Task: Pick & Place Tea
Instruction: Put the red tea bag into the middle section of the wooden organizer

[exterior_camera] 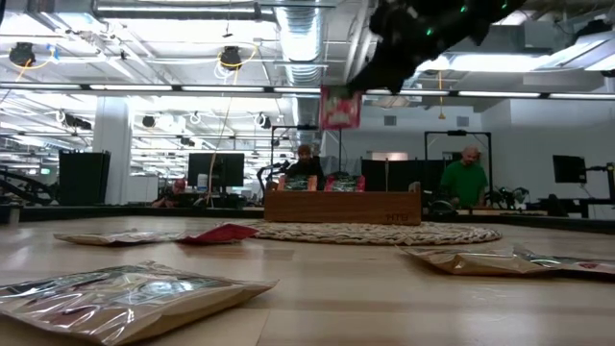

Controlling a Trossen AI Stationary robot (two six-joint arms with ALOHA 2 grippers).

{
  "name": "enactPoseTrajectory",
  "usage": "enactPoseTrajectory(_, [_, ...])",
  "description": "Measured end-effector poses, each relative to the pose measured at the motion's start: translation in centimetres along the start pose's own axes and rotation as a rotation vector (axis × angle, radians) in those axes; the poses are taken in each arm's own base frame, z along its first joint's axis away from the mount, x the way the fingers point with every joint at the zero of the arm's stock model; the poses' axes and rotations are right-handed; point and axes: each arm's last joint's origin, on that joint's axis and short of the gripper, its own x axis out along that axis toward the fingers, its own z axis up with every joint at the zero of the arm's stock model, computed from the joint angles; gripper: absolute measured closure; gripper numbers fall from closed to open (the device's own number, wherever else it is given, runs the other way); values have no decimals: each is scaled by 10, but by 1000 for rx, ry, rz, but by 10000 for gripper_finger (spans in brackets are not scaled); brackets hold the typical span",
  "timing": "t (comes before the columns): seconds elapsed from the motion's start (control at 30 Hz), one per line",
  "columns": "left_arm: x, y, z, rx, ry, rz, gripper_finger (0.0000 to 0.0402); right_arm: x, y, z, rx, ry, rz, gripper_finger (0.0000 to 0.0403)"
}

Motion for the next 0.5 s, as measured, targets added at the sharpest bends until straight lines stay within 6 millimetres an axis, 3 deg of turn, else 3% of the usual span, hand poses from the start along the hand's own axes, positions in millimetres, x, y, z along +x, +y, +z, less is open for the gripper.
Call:
enactPoseTrajectory(0.23, [-29,10,8,-6,9,-93,211,35,-9,-22,32,108,3,403])
enactPoseTrajectory(0.5, [-35,6,7,11,19,-114,211,61,-16,-44,65,220,-12,403])
